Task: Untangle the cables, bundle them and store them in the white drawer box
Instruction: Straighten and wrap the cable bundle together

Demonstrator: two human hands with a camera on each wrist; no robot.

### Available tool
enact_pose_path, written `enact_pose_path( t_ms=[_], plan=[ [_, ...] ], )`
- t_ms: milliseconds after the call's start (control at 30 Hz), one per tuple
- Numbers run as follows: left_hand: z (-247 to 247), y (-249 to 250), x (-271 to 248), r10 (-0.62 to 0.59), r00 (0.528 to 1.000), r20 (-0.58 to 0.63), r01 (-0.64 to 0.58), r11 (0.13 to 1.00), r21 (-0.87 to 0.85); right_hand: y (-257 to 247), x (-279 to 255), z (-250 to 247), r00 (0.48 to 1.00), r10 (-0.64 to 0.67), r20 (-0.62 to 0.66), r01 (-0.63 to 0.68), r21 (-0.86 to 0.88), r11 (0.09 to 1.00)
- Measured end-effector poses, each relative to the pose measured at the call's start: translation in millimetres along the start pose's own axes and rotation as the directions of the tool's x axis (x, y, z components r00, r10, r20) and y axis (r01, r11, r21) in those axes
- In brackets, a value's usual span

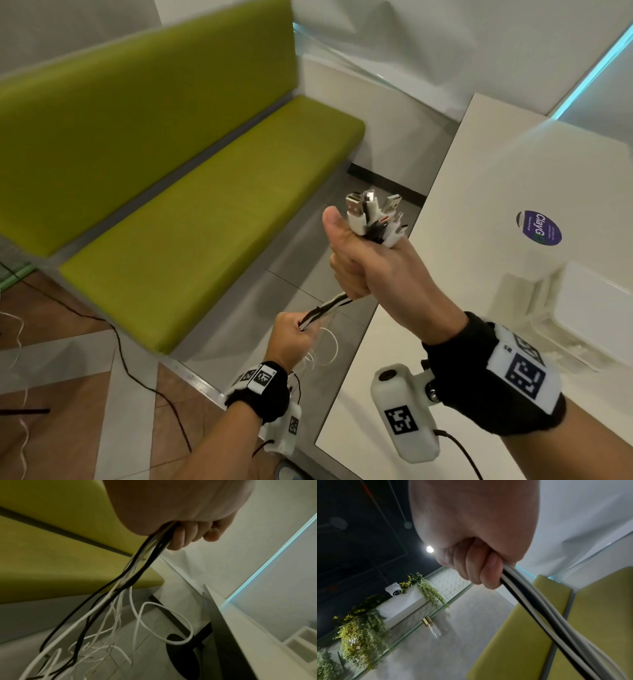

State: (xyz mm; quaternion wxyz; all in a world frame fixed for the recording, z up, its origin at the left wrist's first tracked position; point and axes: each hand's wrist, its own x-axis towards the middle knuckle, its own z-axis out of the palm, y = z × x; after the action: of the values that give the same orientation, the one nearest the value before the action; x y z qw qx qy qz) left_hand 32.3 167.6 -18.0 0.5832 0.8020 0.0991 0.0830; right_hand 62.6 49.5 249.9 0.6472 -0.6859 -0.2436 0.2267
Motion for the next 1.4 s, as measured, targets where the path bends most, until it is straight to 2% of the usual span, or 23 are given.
enact_pose_path(
  t_ms=[133,267,300,333,400,433,500,600,767,867,1000,1100,1167,1233,1333,1367,1400],
  plan=[
    [-8.8,-26.0,0.7,-0.07,0.997,0.021,0.069,0.994,0.083,-0.7,-0.4,3.4,1.0,-0.003,0.014,0.003,0.008,1.0],
    [-22.9,-63.9,-13.8,-0.155,0.984,0.091,0.128,0.96,0.247,-7.9,0.8,-3.5,1.0,-0.018,0.0,0.018,0.015,1.0],
    [-26.9,-70.3,-17.8,-0.211,0.97,0.118,0.165,0.934,0.317,-10.8,1.0,-4.7,1.0,-0.025,0.002,0.025,0.003,1.0],
    [-31.7,-77.3,-22.9,-0.302,0.942,0.15,0.228,0.899,0.375,-13.5,1.4,-5.0,0.999,-0.034,0.005,0.034,-0.003,0.999],
    [-38.8,-90.0,-31.7,-0.487,0.844,0.224,0.35,0.817,0.458,-21.8,2.9,-4.7,0.998,-0.058,0.022,0.057,0.026,0.998],
    [-40.8,-96.4,-35.2,-0.543,0.801,0.252,0.376,0.784,0.493,-26.1,4.0,-4.9,0.997,-0.065,0.027,0.064,0.06,0.996],
    [-43.3,-106.2,-41.6,-0.607,0.736,0.301,0.42,0.757,0.501,-33.0,6.1,-6.0,0.997,-0.074,0.034,0.069,0.128,0.989],
    [-46.9,-112.5,-50.8,-0.657,0.655,0.374,0.466,0.741,0.484,-36.3,8.4,-9.1,0.995,-0.1,0.022,0.098,0.061,0.993],
    [-59.6,-134.1,-67.8,-0.686,0.619,0.382,0.364,0.682,0.635,-41.2,7.7,-17.0,0.99,-0.141,-0.014,0.139,-0.083,0.987],
    [-64.9,-144.6,-71.5,-0.751,0.565,0.342,0.363,0.597,0.715,-41.6,8.1,-17.2,0.989,-0.146,-0.008,0.145,-0.074,0.987],
    [-67.8,-147.6,-64.2,-0.777,0.56,0.288,0.365,0.544,0.756,-32.1,7.0,-10.3,0.986,-0.167,0.018,0.168,-0.139,0.976],
    [-70.6,-139.8,-50.6,-0.775,0.507,0.377,0.431,0.607,0.668,-28.7,5.4,-6.4,0.986,-0.162,0.038,0.166,-0.167,0.972],
    [-73.8,-131.7,-42.3,-0.754,0.491,0.435,0.492,0.653,0.576,-28.5,4.7,-5.3,0.989,-0.145,0.037,0.15,-0.189,0.97],
    [-76.4,-122.4,-35.6,-0.717,0.527,0.457,0.544,0.697,0.466,-28.6,4.3,-5.1,0.99,-0.133,0.04,0.139,-0.201,0.97],
    [-79.9,-108.6,-19.9,-0.724,0.567,0.393,0.655,0.685,0.317,-28.9,4.6,-6.6,0.992,-0.123,0.031,0.126,-0.206,0.97],
    [-81.8,-99.8,-12.6,-0.723,0.585,0.368,0.65,0.689,0.32,-28.8,4.8,-7.6,0.992,-0.124,0.026,0.126,-0.213,0.969],
    [-84.2,-90.1,-4.0,-0.71,0.622,0.329,0.62,0.704,0.347,-28.1,5.1,-8.6,0.992,-0.125,0.023,0.127,-0.222,0.967]
  ],
)
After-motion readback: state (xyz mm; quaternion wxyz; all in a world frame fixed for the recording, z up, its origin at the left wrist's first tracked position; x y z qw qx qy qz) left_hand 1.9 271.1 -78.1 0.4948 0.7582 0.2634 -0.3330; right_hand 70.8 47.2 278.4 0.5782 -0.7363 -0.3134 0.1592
